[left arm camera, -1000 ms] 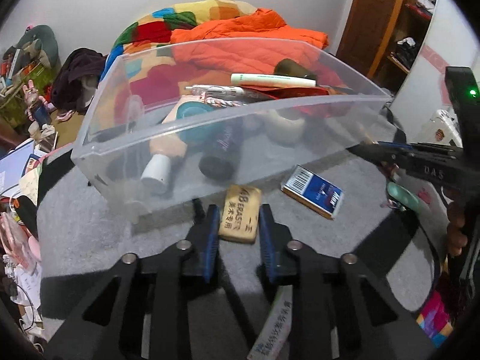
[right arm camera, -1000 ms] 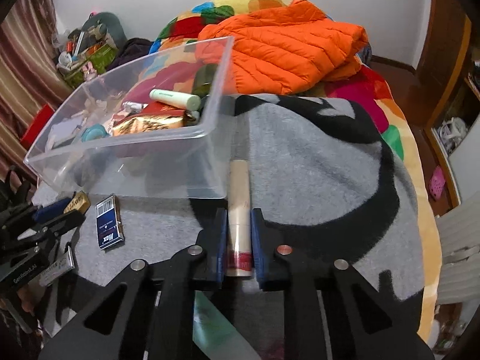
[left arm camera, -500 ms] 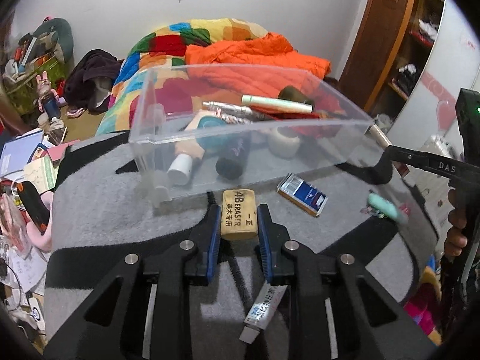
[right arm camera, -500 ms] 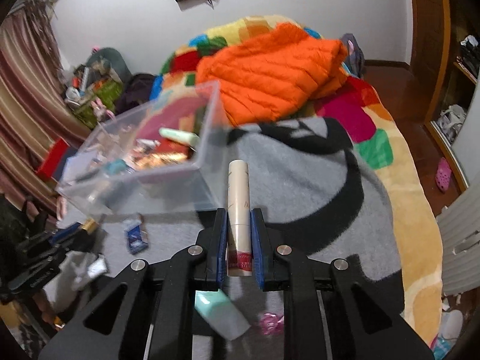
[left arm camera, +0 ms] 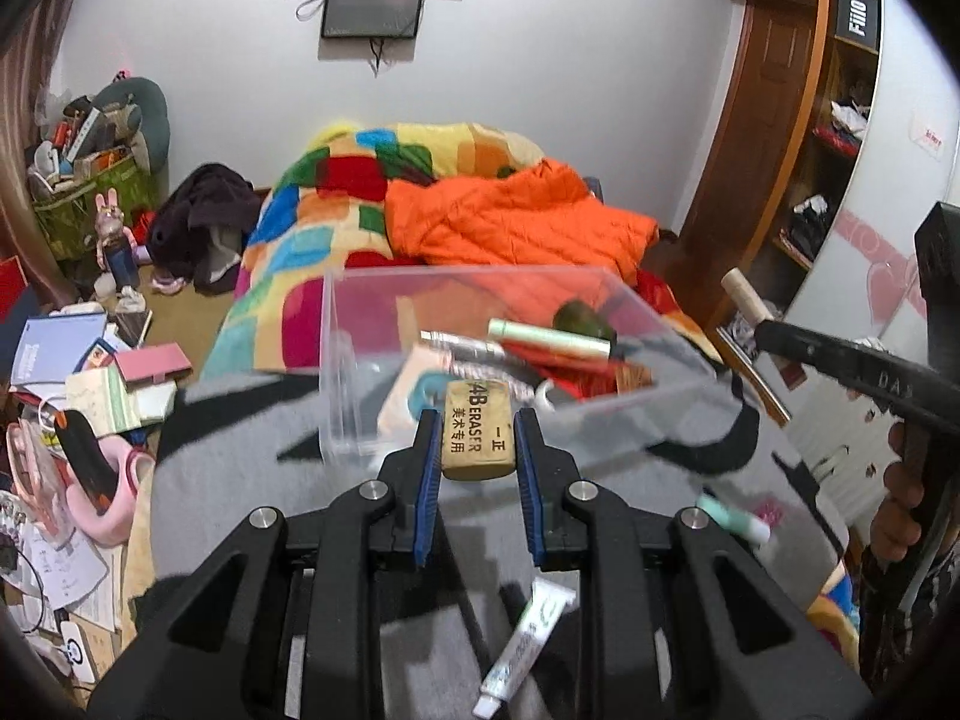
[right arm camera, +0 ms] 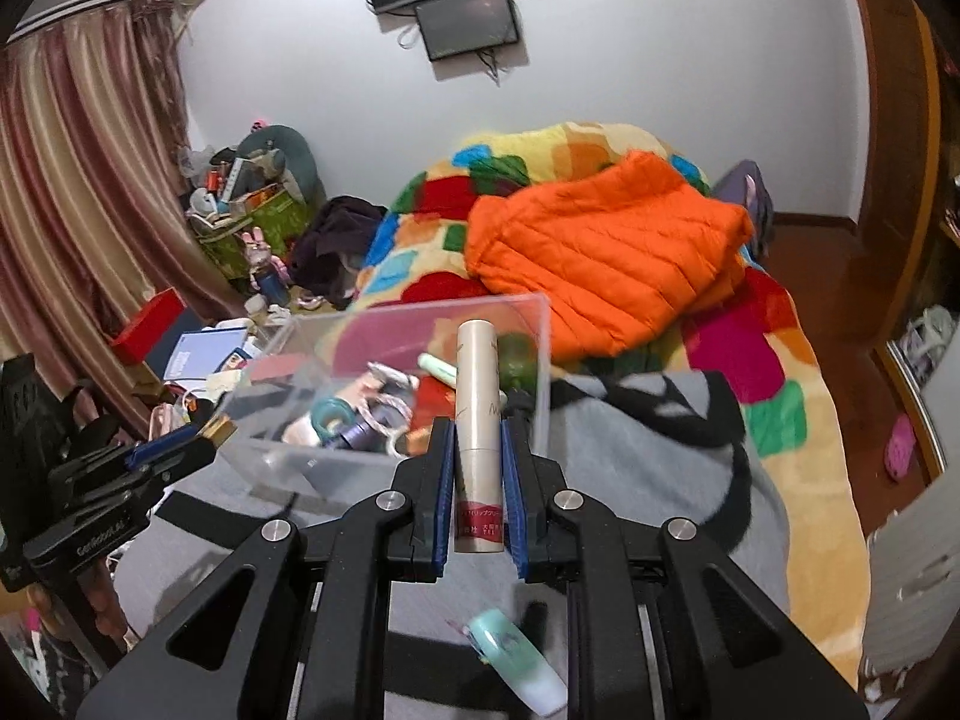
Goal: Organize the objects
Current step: 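Lower the eraser and beige tube into the clear box and open both tools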
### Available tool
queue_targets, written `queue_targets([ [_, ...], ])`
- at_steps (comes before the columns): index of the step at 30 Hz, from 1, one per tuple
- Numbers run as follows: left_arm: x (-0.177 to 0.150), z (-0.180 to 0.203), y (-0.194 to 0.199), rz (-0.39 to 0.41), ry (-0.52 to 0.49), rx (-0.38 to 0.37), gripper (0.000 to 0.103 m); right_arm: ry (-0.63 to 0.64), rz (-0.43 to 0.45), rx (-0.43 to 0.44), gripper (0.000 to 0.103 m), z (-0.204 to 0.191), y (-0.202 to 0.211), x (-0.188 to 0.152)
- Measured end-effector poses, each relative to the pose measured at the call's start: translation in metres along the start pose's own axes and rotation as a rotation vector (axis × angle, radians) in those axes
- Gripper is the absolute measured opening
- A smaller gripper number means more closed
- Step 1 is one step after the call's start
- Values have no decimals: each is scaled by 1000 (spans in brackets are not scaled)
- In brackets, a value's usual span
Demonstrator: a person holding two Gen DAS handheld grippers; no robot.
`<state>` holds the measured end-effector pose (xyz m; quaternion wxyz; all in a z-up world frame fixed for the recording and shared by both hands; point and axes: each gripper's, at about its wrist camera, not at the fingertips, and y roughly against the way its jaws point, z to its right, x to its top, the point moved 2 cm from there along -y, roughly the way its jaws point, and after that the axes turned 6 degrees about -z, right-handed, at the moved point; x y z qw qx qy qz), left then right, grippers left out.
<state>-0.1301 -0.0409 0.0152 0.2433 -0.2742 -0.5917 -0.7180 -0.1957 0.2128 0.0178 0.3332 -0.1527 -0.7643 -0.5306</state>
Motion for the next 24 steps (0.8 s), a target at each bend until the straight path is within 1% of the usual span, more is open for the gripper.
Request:
queue_targets([
  [4, 16, 0, -6, 13, -1, 11, 23, 24, 12, -3, 14, -9, -6, 10],
  [8, 24, 0, -23, -9, -7, 23, 23, 35, 0, -18, 14, -12, -22, 19],
  [11, 26, -3, -43, -55, -4, 27, 23, 47, -26, -33, 14, -12, -39, 25],
  [14, 27, -8, -64, -109, 15, 8, 23, 51, -72, -42, 14, -8, -60, 31],
  [20, 25, -4, -82, -138, 5, 14, 23, 38, -151, -53, 14, 2, -92, 27],
  [24, 25, 0, -86, -142, -11, 12, 23, 51, -182, -65, 14, 4, -105, 23],
])
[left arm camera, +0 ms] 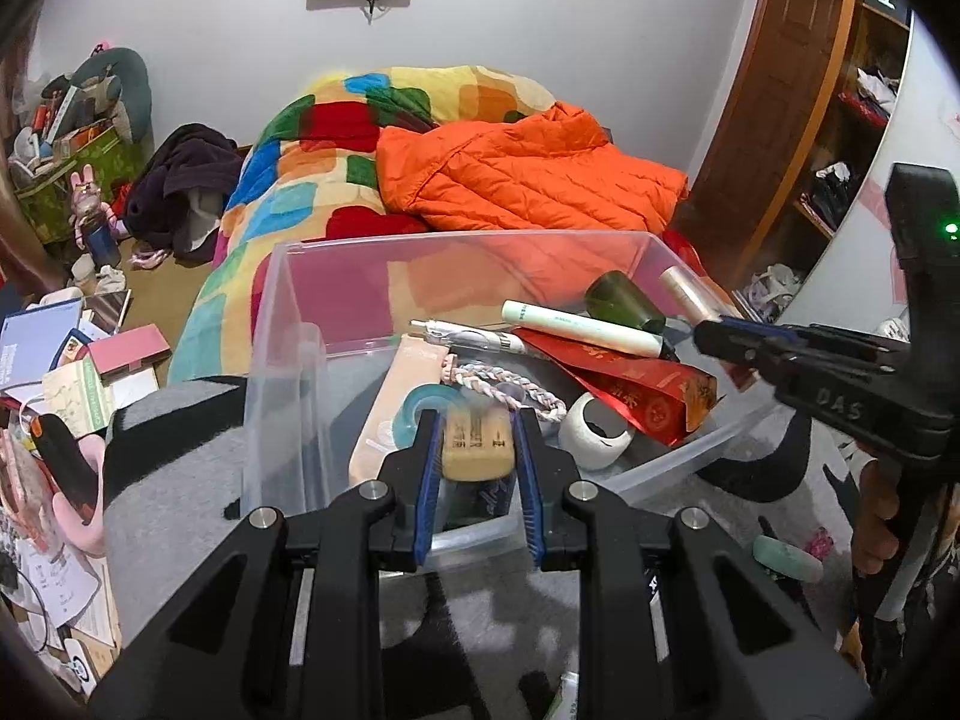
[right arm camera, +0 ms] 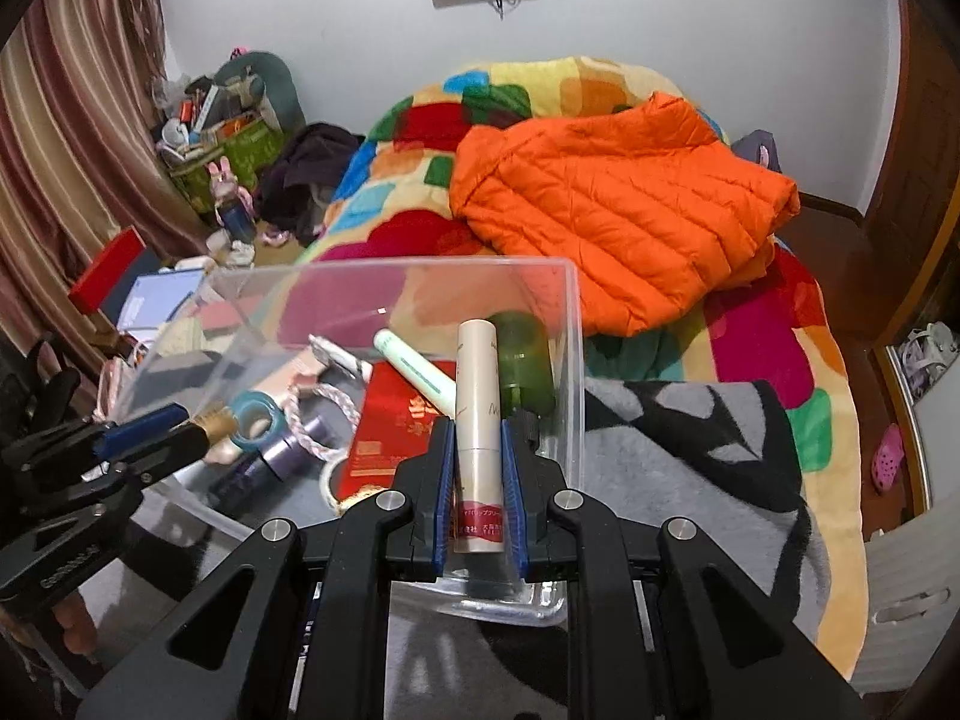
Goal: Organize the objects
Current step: 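Lower the eraser and beige tube into the clear box and open both tools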
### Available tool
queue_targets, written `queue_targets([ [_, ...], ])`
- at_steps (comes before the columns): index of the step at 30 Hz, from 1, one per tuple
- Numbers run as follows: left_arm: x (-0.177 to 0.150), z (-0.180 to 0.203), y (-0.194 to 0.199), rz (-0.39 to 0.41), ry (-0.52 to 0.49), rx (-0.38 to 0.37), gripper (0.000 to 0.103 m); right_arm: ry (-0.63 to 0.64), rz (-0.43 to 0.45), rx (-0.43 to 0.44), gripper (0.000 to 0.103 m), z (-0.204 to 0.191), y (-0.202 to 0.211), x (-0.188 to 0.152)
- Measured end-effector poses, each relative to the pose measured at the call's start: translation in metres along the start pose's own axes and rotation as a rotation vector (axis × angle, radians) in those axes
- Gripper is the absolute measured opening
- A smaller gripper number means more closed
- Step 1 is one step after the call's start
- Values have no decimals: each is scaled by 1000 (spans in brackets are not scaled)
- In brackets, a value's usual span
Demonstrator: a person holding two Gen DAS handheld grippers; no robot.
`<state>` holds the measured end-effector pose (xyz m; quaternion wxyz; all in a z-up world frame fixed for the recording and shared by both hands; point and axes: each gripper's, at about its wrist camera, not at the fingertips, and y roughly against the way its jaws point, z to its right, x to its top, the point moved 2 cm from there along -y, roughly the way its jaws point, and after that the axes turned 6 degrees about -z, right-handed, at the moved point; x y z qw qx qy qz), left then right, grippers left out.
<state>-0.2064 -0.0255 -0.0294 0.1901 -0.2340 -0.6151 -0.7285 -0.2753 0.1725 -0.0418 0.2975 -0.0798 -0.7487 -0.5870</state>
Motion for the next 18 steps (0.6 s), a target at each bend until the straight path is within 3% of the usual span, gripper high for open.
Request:
queue_targets([
  [7, -1, 7, 8, 13, -16, -5, 23, 27, -40, -5, 14, -5, -5, -4],
  [11, -3, 12, 21, 31, -30, -2, 25, 43, -27, -9, 27, -8, 5, -5],
  [18, -21, 17, 56, 96, -54, 31, 51, 51, 70, -3, 48, -4, 54, -13],
])
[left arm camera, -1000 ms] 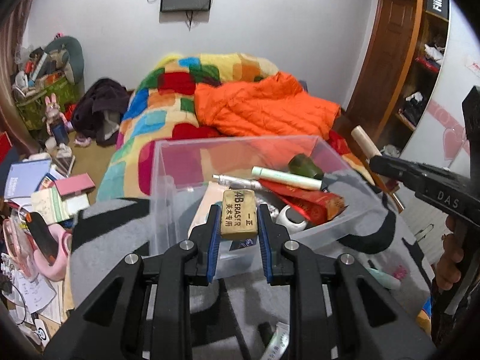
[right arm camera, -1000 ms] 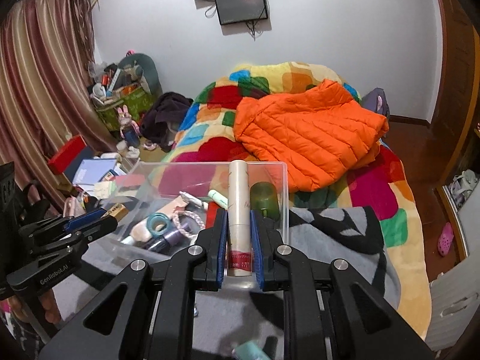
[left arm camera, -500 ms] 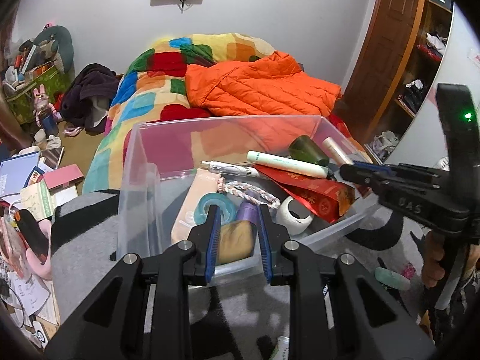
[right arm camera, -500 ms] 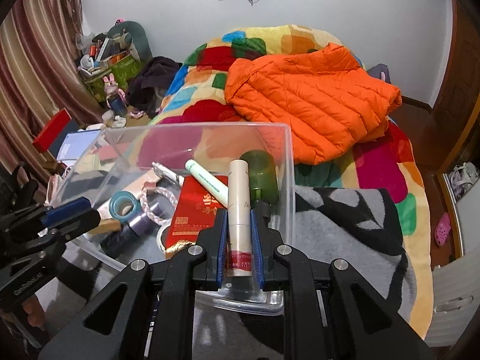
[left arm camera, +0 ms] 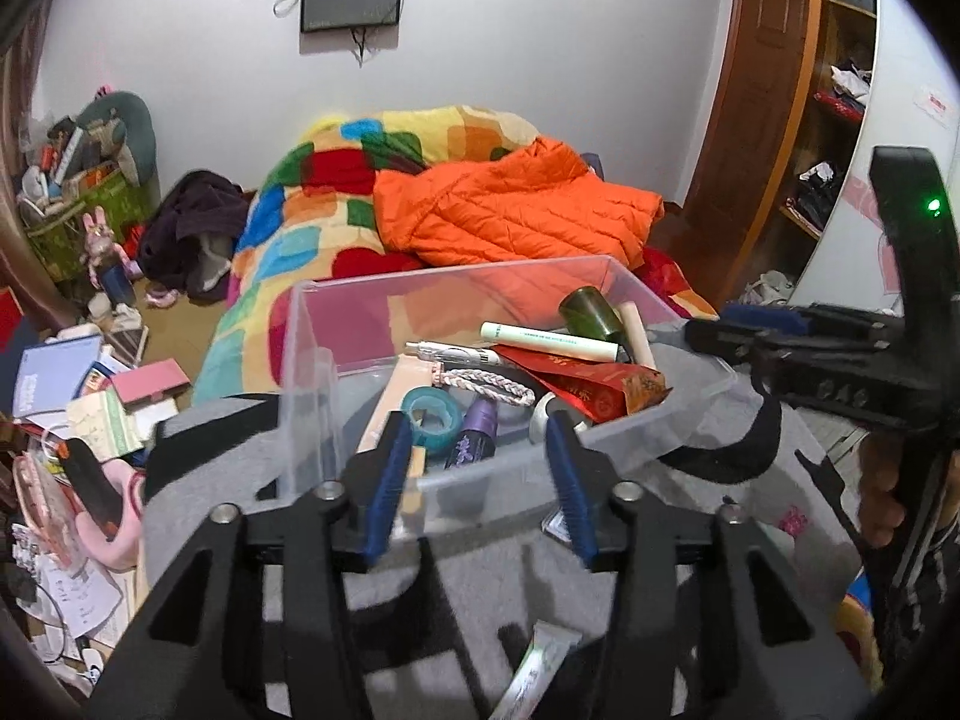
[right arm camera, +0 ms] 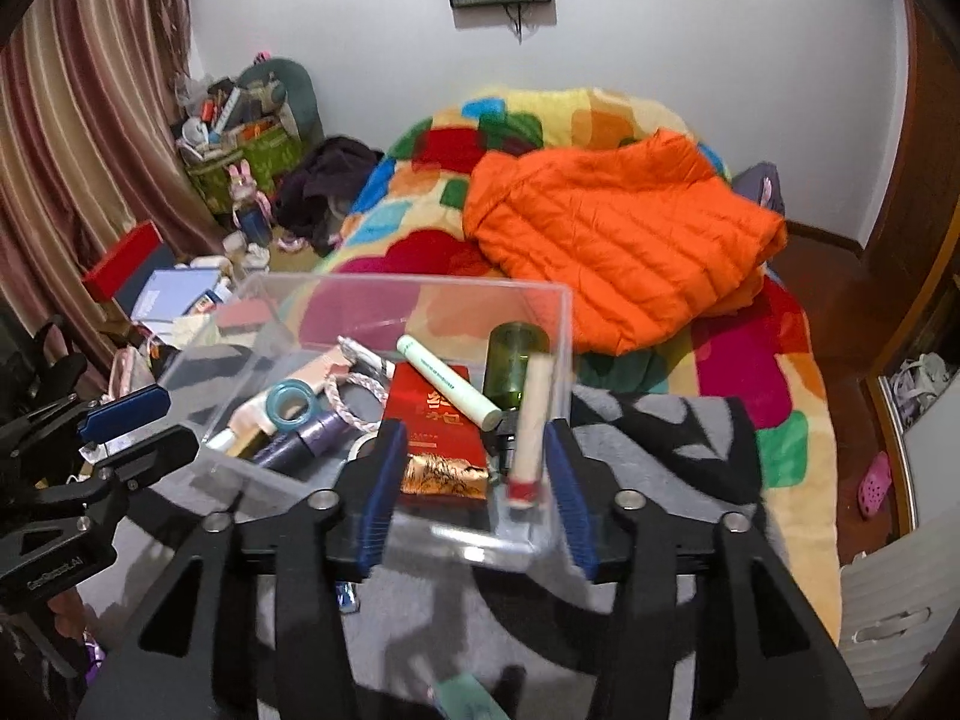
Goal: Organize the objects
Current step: 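Lower the eraser and beige tube into the clear box and open both tools, then grasp the white toothpaste tube with the left tool while the right tool grasps the mint bottle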
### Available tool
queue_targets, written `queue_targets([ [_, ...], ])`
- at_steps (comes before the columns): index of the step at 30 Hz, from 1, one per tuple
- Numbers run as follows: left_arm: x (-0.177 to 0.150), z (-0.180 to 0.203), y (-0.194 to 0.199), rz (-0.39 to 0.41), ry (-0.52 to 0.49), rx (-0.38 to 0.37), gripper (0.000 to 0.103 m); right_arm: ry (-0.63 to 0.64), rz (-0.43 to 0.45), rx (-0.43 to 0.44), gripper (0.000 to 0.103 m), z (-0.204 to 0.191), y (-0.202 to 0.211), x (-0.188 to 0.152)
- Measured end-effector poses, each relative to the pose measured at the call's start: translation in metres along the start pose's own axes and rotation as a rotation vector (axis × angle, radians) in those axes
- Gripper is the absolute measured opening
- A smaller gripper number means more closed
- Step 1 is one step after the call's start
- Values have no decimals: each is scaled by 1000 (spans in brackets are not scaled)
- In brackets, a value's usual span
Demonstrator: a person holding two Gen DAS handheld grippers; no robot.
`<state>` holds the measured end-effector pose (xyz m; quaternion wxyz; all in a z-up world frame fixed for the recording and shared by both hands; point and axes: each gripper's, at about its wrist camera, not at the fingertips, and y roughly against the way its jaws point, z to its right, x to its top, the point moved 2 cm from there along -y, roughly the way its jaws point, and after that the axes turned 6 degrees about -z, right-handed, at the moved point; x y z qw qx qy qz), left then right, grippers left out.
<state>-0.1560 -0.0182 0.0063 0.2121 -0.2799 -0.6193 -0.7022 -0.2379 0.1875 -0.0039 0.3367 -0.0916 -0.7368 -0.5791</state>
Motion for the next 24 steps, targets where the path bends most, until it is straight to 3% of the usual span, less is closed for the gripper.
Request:
queue_targets([
  [8, -34, 4, 20, -19, -24, 20, 62, -21, 25, -20, 49, 17, 35, -33],
  [20, -105, 10, -7, -183, 2, -9, 62, -31, -161, 36, 49, 19, 3, -113],
  [24, -114, 12, -13, -187, -6, 10, 62, -34, -189, 42, 46, 17, -6, -125],
])
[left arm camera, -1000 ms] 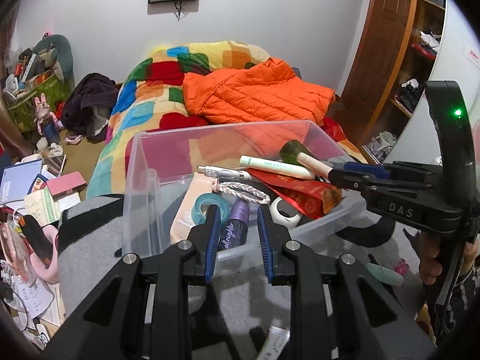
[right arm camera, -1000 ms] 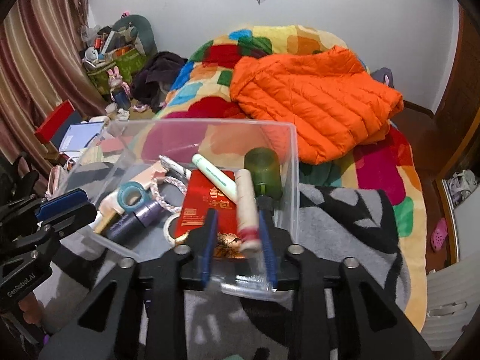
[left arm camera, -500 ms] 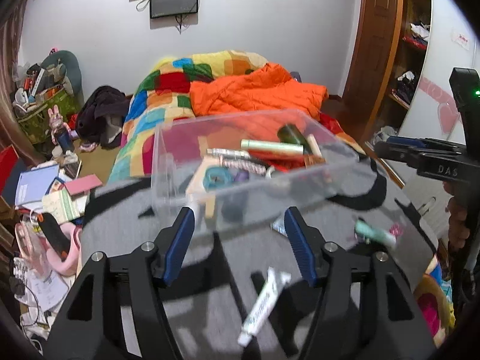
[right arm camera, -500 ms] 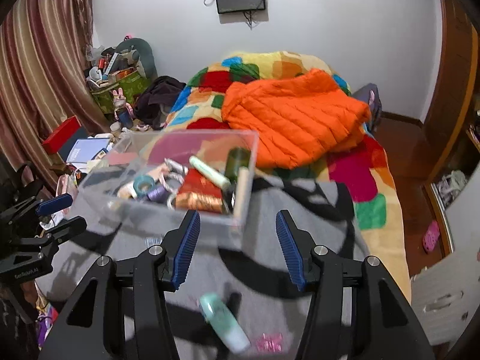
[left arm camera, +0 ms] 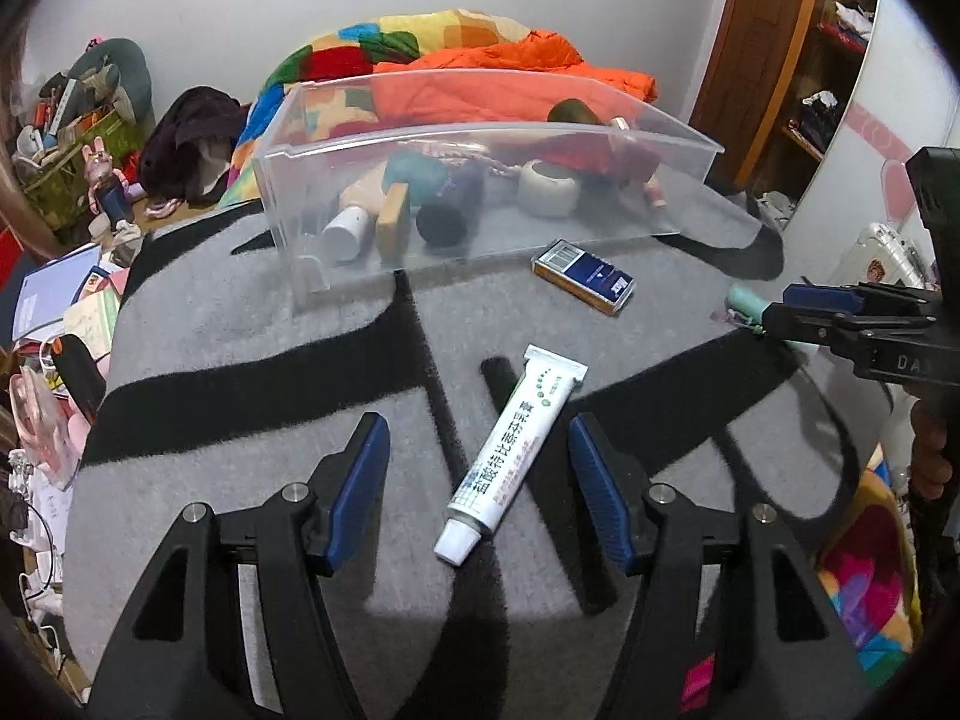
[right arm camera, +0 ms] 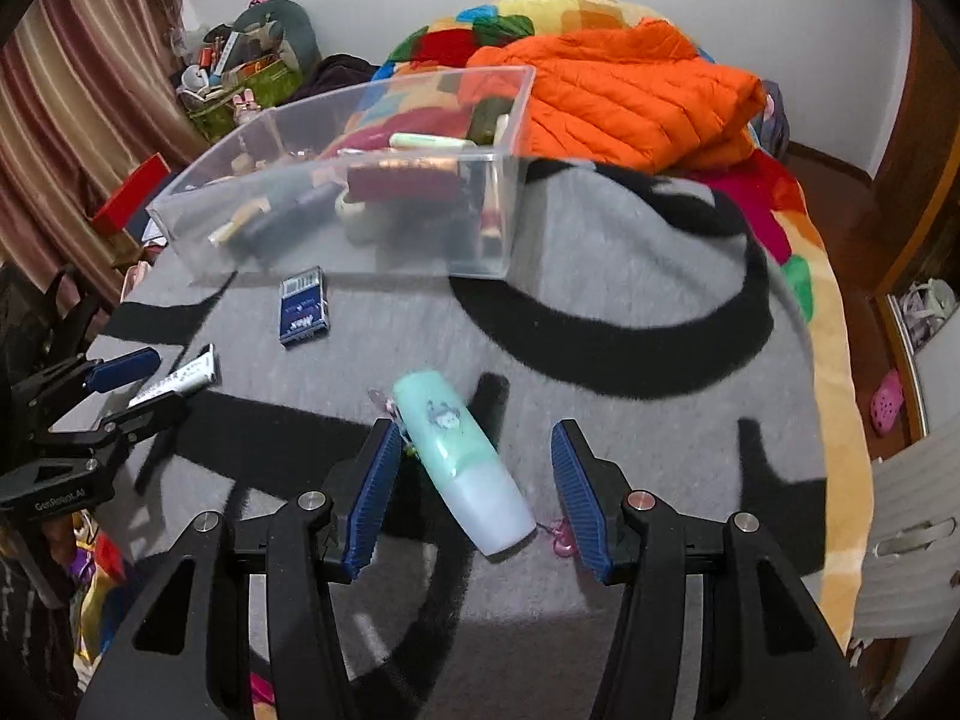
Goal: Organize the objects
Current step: 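Grasp the white toothpaste tube with the left tool while the right tool grasps the mint bottle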
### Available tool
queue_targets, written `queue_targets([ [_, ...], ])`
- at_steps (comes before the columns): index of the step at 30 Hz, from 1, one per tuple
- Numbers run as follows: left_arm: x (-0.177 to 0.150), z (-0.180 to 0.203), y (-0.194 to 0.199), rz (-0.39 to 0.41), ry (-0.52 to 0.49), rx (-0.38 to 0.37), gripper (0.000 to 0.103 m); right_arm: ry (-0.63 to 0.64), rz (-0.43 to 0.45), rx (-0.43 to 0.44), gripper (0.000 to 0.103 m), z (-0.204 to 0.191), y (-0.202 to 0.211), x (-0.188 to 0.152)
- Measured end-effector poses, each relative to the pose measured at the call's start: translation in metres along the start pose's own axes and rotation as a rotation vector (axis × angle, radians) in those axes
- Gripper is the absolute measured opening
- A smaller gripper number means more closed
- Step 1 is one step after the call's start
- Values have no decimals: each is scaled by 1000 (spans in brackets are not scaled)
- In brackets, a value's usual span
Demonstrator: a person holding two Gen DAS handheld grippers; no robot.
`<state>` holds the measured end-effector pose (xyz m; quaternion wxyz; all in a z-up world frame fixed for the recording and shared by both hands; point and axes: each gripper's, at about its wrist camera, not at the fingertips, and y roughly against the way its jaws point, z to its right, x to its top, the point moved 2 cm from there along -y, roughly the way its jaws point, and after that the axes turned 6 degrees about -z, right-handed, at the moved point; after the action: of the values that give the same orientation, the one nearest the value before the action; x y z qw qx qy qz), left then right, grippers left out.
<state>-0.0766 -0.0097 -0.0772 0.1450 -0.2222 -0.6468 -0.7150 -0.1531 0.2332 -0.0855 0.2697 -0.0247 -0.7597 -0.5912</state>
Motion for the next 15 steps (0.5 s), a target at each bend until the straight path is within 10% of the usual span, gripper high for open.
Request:
queue_targets([
  [10, -4, 7, 2, 51, -24, 18, 17, -11, 13, 8, 23, 1, -1, -1],
  [15, -5, 8, 4, 59, -34, 24, 16, -34, 51, 4, 23, 5, 9, 6],
])
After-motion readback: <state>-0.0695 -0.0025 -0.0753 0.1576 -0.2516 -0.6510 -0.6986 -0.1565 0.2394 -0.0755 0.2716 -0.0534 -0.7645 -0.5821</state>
